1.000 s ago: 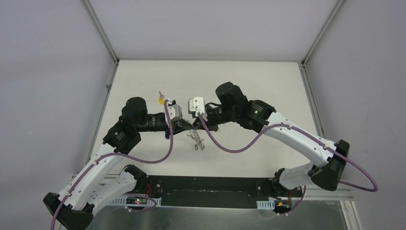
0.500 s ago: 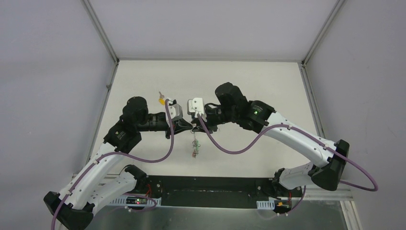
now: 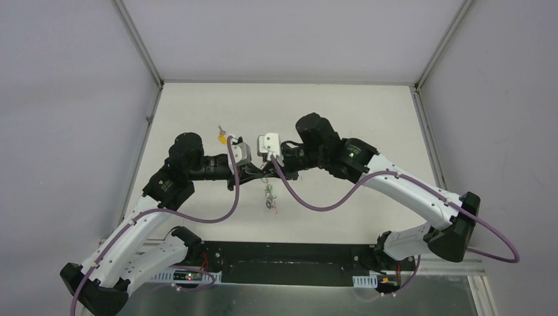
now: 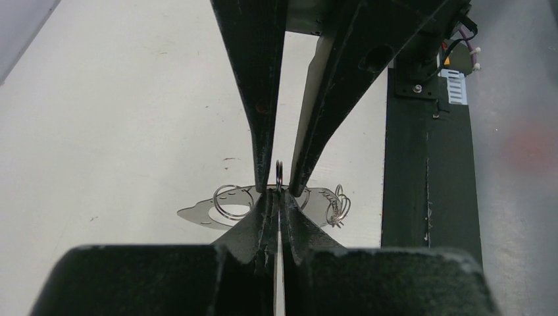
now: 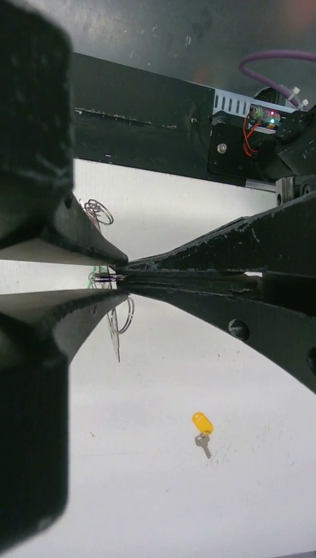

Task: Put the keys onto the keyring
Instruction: Adjust the keyring.

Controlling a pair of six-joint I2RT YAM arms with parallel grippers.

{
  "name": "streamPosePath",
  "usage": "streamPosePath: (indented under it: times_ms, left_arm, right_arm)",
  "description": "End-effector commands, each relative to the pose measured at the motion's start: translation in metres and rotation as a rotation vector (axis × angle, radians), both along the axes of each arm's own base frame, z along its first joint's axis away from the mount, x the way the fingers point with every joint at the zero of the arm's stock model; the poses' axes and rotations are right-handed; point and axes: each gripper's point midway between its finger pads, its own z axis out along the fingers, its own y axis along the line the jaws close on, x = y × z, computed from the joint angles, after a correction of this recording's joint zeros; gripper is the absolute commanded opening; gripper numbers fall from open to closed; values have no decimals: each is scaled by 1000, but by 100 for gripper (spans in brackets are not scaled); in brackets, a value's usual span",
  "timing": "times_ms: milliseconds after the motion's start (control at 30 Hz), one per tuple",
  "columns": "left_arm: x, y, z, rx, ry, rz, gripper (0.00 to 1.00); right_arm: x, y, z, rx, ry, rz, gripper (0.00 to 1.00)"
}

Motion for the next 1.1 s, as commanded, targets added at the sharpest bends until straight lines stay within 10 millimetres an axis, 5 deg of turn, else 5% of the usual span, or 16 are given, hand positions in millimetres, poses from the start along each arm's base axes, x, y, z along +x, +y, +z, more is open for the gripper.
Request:
streamPosePath:
  times_ms: [0, 100, 433, 700, 800, 1067]
  left_arm:
    - [-3, -3, 24, -43, -60, -28, 0]
    - [-3, -3, 24, -42, -61, -28, 0]
    - [-4, -2, 27, -44, -79, -29, 0]
    - [-6, 6, 33, -55, -155, 5, 39]
    - [-5, 11, 37, -67, -176, 45, 42]
    - [-1, 16, 46, -144, -172, 129, 43]
  right_arm:
    - [-1, 2, 29, 78, -46, -4, 13]
    - [0, 2, 28, 76, -46, -8, 0]
    - [3, 0, 23, 65, -38, -37, 0]
    - [26, -6, 36, 209, -21, -169, 0]
    - [22, -11, 41, 307, 108, -173, 0]
    - [20, -26, 72, 534, 92, -132, 0]
